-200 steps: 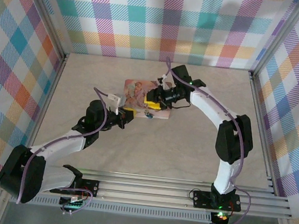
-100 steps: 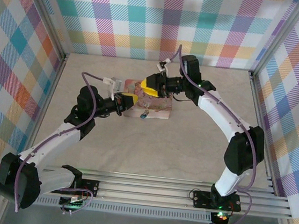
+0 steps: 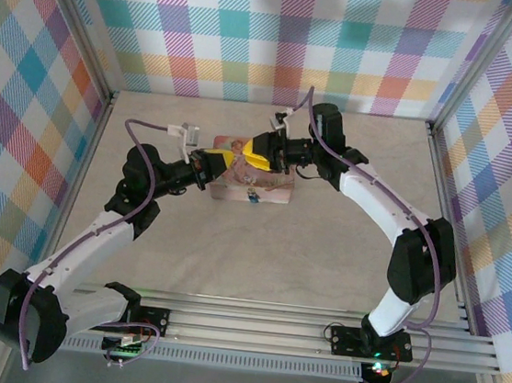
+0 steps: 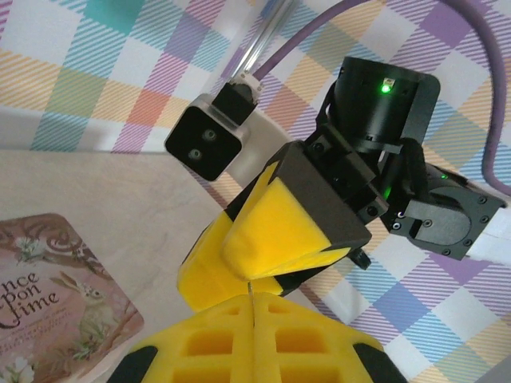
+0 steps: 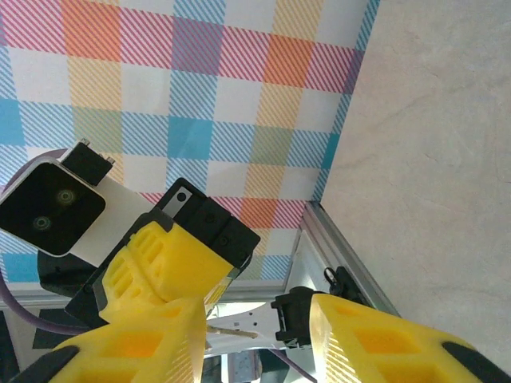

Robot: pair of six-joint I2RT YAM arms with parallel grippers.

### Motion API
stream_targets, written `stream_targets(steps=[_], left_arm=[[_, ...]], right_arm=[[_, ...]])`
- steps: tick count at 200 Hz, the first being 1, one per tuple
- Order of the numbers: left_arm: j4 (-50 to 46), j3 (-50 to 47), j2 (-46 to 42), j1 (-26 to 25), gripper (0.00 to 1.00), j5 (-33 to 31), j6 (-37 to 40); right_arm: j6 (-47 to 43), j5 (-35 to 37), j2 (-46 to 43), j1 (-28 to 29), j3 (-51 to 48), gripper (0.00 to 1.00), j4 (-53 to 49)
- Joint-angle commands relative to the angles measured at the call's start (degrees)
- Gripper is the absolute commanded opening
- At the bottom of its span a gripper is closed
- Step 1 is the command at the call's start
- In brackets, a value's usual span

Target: Unlock the padlock with the key

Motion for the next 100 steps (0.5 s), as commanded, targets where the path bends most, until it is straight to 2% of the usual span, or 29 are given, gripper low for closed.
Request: stream_targets(steps=[1, 65, 82, 100], left_arm=[[2.8, 1.1, -1.3, 0.6, 0.0, -0.2, -1.7], [1.6, 0.2, -2.6, 0.6, 0.0, -2.3, -2.1], [0.9, 0.0, -3.0, 0.6, 0.0, -3.5, -2.4], [0.0, -0.2, -3.3, 0.6, 0.0, -4.6, -2.4]], right_arm=[[1.7, -0.9, -2.2, 1.1, -0.3, 0.34, 5.1], [4.2, -1.9, -1.4, 3.1, 0.7, 0.18, 8.3], [5.1, -2.1, -1.5, 3.9, 0.0, 0.19, 8.5], [5.8, -2.2, -1.5, 4.3, -0.8, 0.31, 9.1]])
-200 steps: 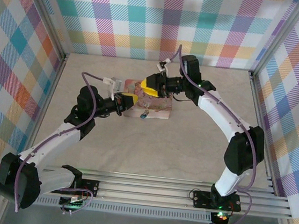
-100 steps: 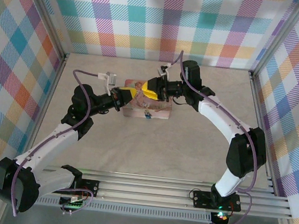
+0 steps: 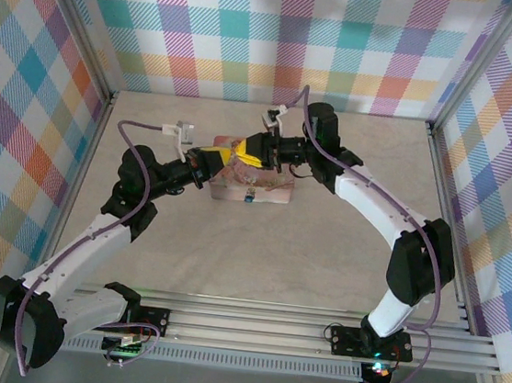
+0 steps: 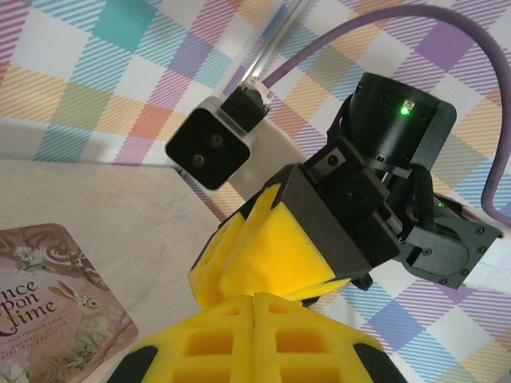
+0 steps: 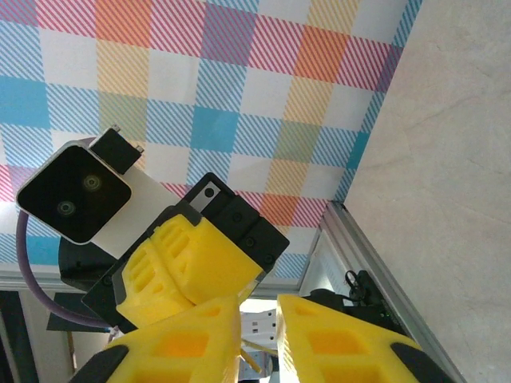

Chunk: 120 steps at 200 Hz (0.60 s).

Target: Unlock the padlock with the key

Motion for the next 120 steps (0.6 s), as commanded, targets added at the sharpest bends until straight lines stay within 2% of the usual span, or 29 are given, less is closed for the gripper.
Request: stream_targets(steps=[1, 13, 45, 67, 106, 120], left_arm=[[0.1, -0.2, -1.2, 0.6, 0.0, -2.5, -0.4], [-0.1, -0.3, -1.2, 0.6, 0.0, -2.9, -0.5], [0.5, -0.6, -0.8, 0.6, 0.0, -3.3, -0.5], [0.6, -0.4, -0.7, 0.6, 0.0, -3.4, -0.5], [0.8, -0.7, -0.2, 0.6, 0.0, -4.4, -0.9], [1.1, -0.8, -0.2, 0.6, 0.0, -4.9, -1.1]], right_arm=[[1.4, -2.2, -1.4, 1.6, -0.9, 0.32, 2.9], [2.5, -1.6, -1.5, 1.6, -1.3, 0.35, 4.3], [5.0, -1.2, -0.8, 1.6, -0.8, 0.32, 8.1], [6.2, -1.8, 0.3, 1.9, 0.8, 0.31, 8.7], [8.0, -2.4, 1.0, 3.1, 2.0, 0.33, 9.1], [9.1, -2.3, 1.1, 3.1, 2.0, 0.3, 10.1]])
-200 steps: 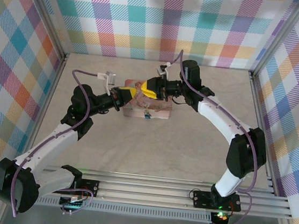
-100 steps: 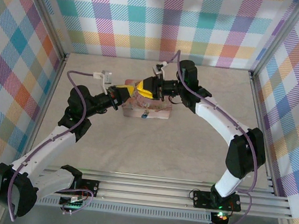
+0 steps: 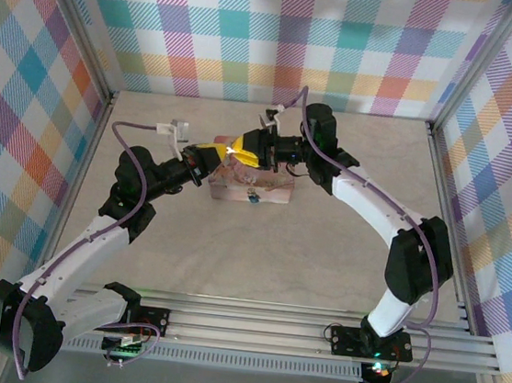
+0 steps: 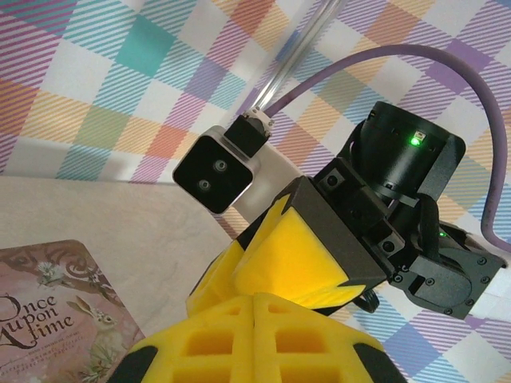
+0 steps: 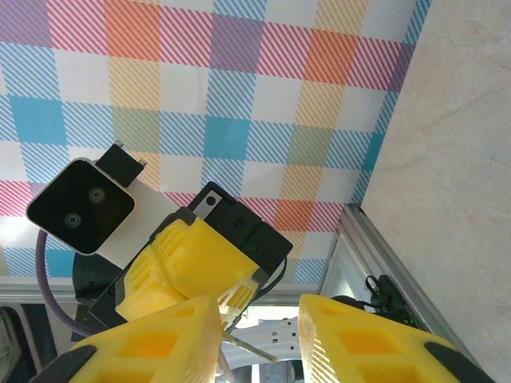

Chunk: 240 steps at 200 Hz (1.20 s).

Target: Unlock the padlock with the key

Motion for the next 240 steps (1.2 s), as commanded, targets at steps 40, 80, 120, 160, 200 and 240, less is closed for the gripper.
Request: stream_targets(steps=[40, 80, 120, 160, 200, 240], left_arm=[[-0.4, 0.0, 1.3, 0.5, 0.0, -2.2, -0.8], [-2.3, 0.3, 1.8, 0.5, 0.0, -2.9, -0.1], [-0.5, -0.7, 1.5, 0.4, 0.0, -6.7, -3.3], [-5.1, 0.0, 0.3, 0.5, 0.0, -7.9, -3.5], [-29.9, 2.3, -1.2, 0.5, 0.01, -12.5, 3.6], [-54.5, 3.9, 3.8, -0.9, 0.13, -12.9, 5.1]], right_arm=[[4.1, -3.0, 1.2, 2.4, 3.8, 0.12, 5.5], [4.4, -2.5, 1.2, 2.4, 4.3, 0.34, 5.0], [2.5, -0.6, -0.4, 2.4, 2.4, 0.43, 4.7], [1.5, 1.0, -2.2, 2.1, -0.4, 0.32, 2.0], [-22.7, 9.1, -3.3, 1.7, 5.5, 0.34, -32.1], [-33.0, 20.1, -3.8, 2.2, 0.2, 0.35, -47.8]])
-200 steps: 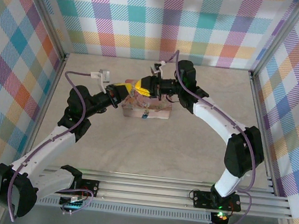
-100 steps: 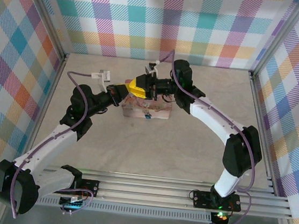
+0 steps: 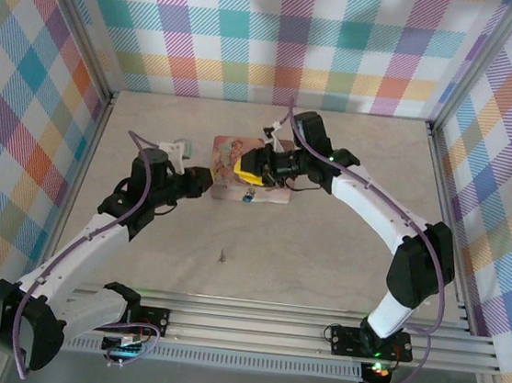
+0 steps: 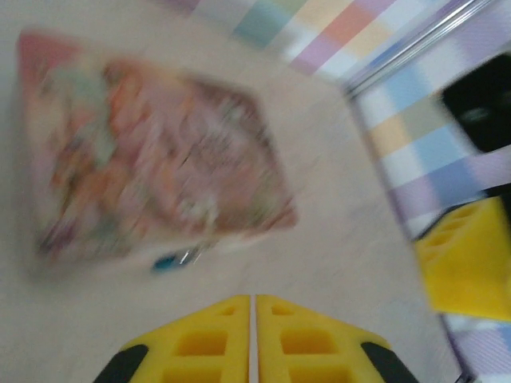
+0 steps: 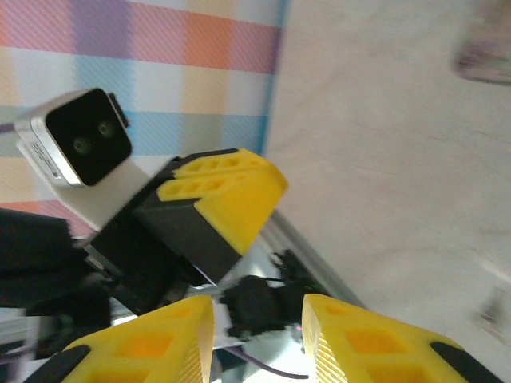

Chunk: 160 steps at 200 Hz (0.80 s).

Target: Unlock the padlock with the key

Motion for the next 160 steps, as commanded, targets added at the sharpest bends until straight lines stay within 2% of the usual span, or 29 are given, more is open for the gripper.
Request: stream_targets(steps=[1, 25, 60, 85, 101, 119, 160], left_arm=[[-20.5, 1.9, 3.0, -1.3, 0.13, -1.5, 1.8], [-28.3, 0.6, 5.7, -7.8, 0.18, -7.1, -3.8], [-30.4, -0.5, 10.0, -20.1, 0.28, -12.2, -13.3], [-34.0, 3.7, 16.6, -26.7, 0.35, -16.9, -14.9], [-35.2, 5.8, 21.6, -28.2, 0.37, -18.1, -15.5], [-32.5, 5.5, 25.7, -28.2, 0.37, -16.8, -16.5], [-27.5, 3.9, 28.1, -28.1, 0.37, -18.0, -19.1]], right_arm=[[-10.5, 8.0, -2.2, 0.3, -3.5, 0.35, -14.4], [-8.7, 11.0, -3.5, 0.5, -10.2, 0.37, -13.3], [-9.8, 12.3, -3.9, 0.4, -13.2, 0.38, -14.9], [-10.3, 12.9, -4.2, 0.0, -14.2, 0.39, -15.7], [-10.1, 12.8, -4.5, -0.5, -15.3, 0.39, -15.5], [-9.8, 12.7, -4.9, -1.1, -16.6, 0.39, -15.5], [-9.2, 12.0, -6.3, -2.1, -19.2, 0.39, -15.5]])
